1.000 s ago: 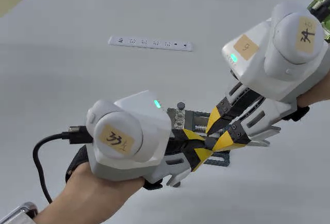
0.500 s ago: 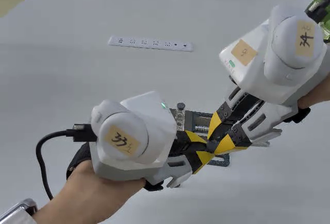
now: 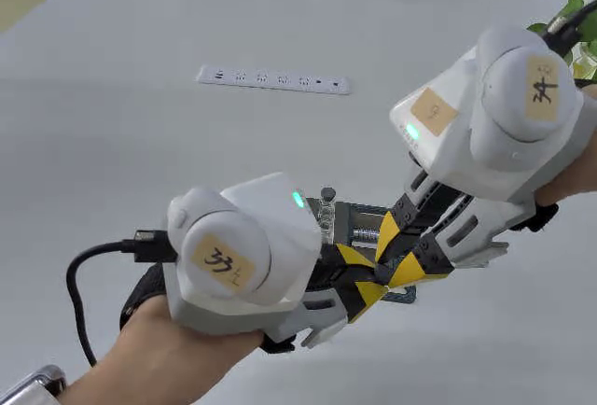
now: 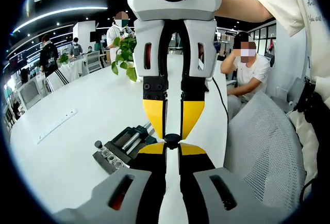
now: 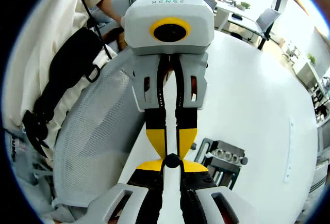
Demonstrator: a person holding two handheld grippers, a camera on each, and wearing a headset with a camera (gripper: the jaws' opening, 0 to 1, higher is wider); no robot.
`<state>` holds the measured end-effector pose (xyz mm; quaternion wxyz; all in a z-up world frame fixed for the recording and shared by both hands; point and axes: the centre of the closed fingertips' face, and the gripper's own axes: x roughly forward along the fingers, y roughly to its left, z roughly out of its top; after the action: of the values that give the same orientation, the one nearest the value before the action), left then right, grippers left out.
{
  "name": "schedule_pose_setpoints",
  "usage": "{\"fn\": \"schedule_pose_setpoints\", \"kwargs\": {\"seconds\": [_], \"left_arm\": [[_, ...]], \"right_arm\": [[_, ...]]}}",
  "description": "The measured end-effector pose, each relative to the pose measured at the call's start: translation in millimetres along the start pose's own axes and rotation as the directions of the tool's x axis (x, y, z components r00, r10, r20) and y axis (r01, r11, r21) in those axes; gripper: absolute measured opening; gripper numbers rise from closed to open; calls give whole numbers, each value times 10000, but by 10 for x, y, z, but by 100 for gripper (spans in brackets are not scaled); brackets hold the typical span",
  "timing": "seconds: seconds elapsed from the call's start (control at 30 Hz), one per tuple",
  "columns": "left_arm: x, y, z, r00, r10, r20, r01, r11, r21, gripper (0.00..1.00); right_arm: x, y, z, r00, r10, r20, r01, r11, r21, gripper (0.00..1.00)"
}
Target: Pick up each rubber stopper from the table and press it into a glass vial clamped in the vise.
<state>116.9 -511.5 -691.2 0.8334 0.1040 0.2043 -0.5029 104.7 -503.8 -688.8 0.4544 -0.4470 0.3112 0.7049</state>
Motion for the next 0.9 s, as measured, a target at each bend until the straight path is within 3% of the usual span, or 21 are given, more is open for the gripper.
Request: {"fn": "schedule_pose_setpoints", "kwargs": {"seconds": [0.33,0.47,0.57,0.6,0.7,0.8,0.9], "left_arm": [[0,8,-50,10000,59,29,-59,10000,-10,7],[9,157,-177,9961,781,-400,-785,9969,-101,40],[-11,237,-245,9947,992,-258,-1006,9928,-645,48],[-23,262,-305,9941,1021,-375,-1055,9888,-1056,49],[-45,345,-408,9888,1385,-547,-1437,9838,-1067,60],[-66,393,-476,9848,1632,-596,-1681,9818,-884,77],[-95,447,-518,9810,1840,-620,-1895,9768,-1002,85]], "right_arm": [[47,-12,4,9999,139,-89,-138,9999,61,6],[49,-40,6,9999,130,-59,-129,9999,91,6],[47,-83,-14,9999,81,-62,-80,9999,145,6],[45,-117,-38,9999,39,-100,-37,9999,155,6],[47,-147,-73,9999,23,-167,-19,9997,224,6],[51,-164,-97,9998,-6,-223,12,9996,278,6],[62,-212,-129,9997,4,-241,4,9995,320,6]]}}
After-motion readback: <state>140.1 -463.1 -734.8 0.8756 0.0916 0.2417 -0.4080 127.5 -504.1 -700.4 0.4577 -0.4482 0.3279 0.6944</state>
